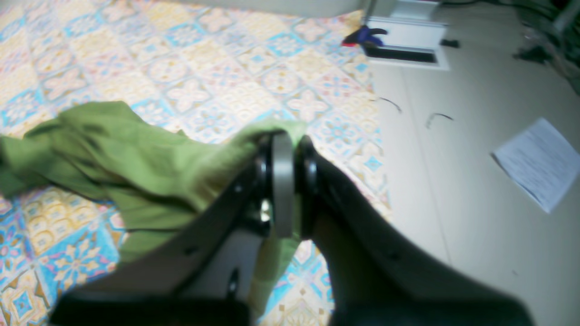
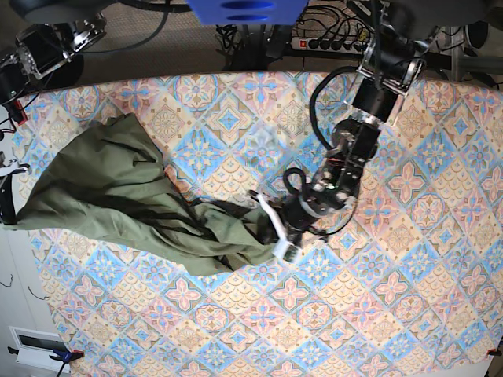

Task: Layout the t-shirt on the table in an organized manner, then fold the t-shirt properly
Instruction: 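Drag the shirt with the left gripper away from the right gripper, stretching it, then lift the shirt with both grippers and swing it up off the table, then lay the lifted shirt flat across the table with both grippers, then release the shirt with the left gripper and regrasp it nearer the middle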

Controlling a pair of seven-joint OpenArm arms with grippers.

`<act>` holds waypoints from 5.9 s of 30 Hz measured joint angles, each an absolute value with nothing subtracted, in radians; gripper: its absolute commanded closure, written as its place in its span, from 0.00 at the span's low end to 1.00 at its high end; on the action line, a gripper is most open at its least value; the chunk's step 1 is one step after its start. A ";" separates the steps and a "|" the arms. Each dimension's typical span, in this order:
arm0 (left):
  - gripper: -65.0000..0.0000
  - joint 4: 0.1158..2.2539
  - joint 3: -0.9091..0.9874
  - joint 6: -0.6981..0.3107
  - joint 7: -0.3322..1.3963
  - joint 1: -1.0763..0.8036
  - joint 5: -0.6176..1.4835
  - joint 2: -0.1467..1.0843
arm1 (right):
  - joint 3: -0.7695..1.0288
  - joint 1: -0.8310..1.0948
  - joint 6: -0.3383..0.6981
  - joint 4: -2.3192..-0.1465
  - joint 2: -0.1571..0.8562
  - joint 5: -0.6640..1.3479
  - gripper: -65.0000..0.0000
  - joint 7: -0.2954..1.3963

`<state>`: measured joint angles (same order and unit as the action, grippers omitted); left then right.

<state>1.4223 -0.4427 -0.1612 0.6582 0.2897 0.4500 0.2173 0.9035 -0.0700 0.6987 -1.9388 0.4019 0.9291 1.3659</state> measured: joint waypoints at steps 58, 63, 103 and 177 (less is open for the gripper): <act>0.85 1.981 -0.058 -0.179 0.836 -0.379 0.582 0.516 | 0.934 -0.002 0.699 -1.937 0.363 0.862 0.99 1.357; 0.59 1.940 -0.058 -0.169 0.860 -0.365 0.739 0.437 | 0.934 -0.001 0.699 -1.937 0.363 0.861 0.99 1.358; 1.00 1.398 0.013 -0.162 0.861 0.454 1.178 0.285 | 0.935 -0.292 0.697 -1.581 0.323 0.731 0.99 1.335; 0.37 1.783 0.228 -0.250 1.126 -0.270 1.106 0.520 | 0.856 0.097 0.696 -1.683 0.418 0.899 0.99 1.400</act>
